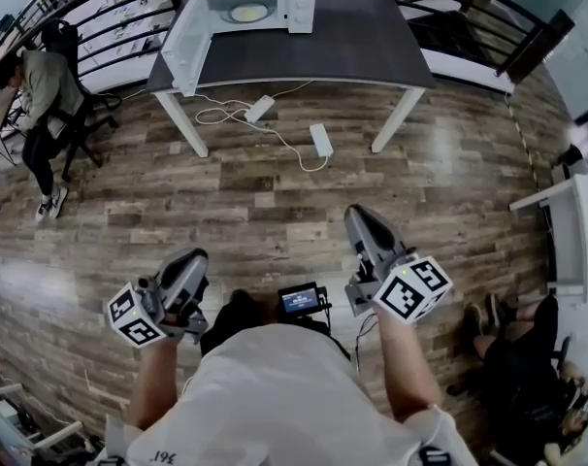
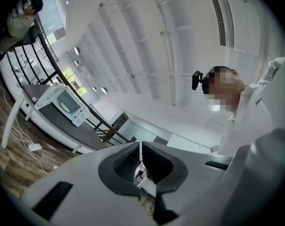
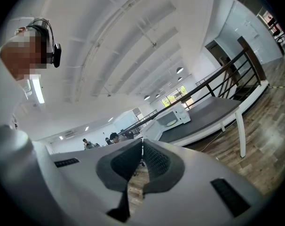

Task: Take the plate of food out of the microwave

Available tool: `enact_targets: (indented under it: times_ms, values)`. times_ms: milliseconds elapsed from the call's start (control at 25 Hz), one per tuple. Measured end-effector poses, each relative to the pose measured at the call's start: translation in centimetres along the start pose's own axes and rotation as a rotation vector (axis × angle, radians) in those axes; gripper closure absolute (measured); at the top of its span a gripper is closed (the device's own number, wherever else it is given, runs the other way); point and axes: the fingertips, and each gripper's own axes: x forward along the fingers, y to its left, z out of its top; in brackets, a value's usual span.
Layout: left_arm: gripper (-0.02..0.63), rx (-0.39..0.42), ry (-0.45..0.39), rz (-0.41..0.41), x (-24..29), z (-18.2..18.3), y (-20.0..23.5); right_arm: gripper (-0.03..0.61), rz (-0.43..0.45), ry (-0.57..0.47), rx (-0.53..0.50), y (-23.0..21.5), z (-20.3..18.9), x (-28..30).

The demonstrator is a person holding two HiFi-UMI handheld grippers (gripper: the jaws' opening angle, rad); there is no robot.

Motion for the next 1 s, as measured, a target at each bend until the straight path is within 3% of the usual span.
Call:
enact_targets:
  times_ms: [200, 440, 1000]
  values:
    - [0.606, 0.005, 0.017, 0.024, 0.5, 0.4, 1.9, 0.589, 0.006, 0.024, 0.020, -0.7, -1.0, 2.2]
    - [0.606, 0.012, 0.030, 0.022, 1.9, 2.9, 7.4, 0.589, -0.016, 0.010, 0.015, -1.7, -0.4, 7.1]
    - [0.604, 0.018, 0.141, -0.046, 6.3, 13.4, 21.9, 0.589, -0.120, -0.027, 0.016, -2.4, 2.6, 23.2]
